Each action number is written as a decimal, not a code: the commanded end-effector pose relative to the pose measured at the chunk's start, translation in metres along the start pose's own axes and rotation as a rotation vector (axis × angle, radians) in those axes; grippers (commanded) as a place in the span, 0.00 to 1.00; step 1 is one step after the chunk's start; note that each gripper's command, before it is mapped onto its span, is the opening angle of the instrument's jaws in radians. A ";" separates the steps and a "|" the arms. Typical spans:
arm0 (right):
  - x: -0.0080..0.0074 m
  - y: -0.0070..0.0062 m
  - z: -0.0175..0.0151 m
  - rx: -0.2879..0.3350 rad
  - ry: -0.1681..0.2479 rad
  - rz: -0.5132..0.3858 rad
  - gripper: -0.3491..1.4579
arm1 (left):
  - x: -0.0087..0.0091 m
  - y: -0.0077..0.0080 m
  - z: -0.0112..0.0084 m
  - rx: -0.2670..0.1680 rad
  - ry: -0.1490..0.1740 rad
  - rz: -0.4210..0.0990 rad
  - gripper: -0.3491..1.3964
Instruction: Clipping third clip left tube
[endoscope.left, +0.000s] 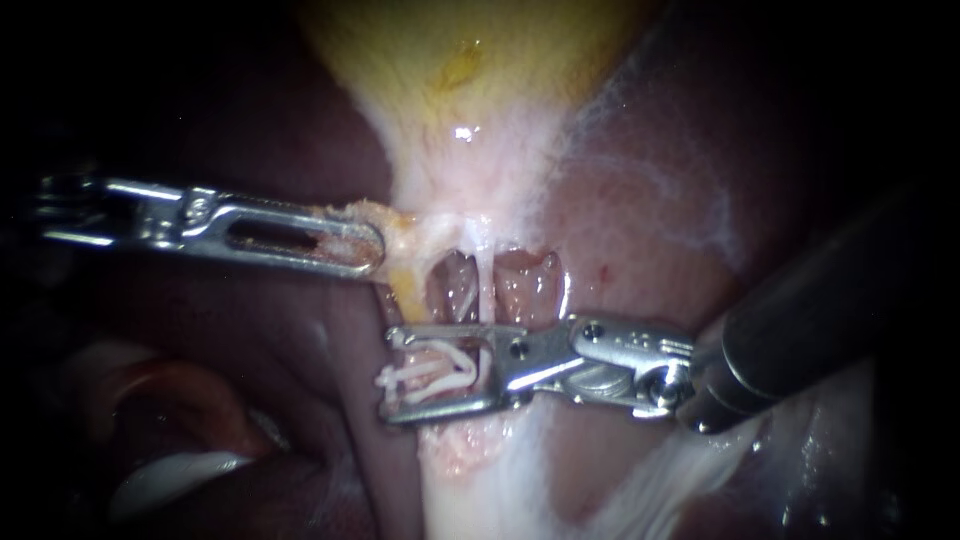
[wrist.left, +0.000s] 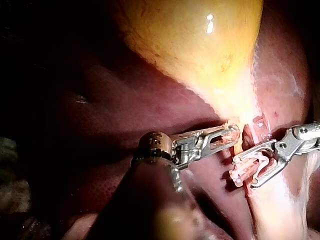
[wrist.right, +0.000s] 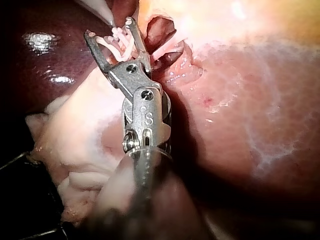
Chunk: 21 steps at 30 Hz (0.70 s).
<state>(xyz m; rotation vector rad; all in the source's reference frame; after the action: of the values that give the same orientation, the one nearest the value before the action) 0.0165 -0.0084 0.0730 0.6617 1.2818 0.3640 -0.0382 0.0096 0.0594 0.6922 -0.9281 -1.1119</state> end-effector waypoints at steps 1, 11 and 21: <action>0.0000 0.0000 -0.0001 0.000 -0.003 0.000 0.47 | 0.0000 0.0000 0.0000 0.000 0.000 0.000 0.00; 0.0006 0.0001 -0.0007 -0.001 -0.037 0.006 0.47 | 0.0000 -0.0001 -0.0001 0.000 0.000 0.000 0.00; 0.0018 0.0004 -0.0023 -0.007 -0.033 0.014 0.47 | 0.0000 -0.0001 -0.0001 0.000 0.000 0.000 0.00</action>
<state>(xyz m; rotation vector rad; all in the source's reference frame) 0.0145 -0.0062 0.0715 0.6694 1.2438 0.3695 -0.0383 0.0095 0.0592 0.6923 -0.9280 -1.1124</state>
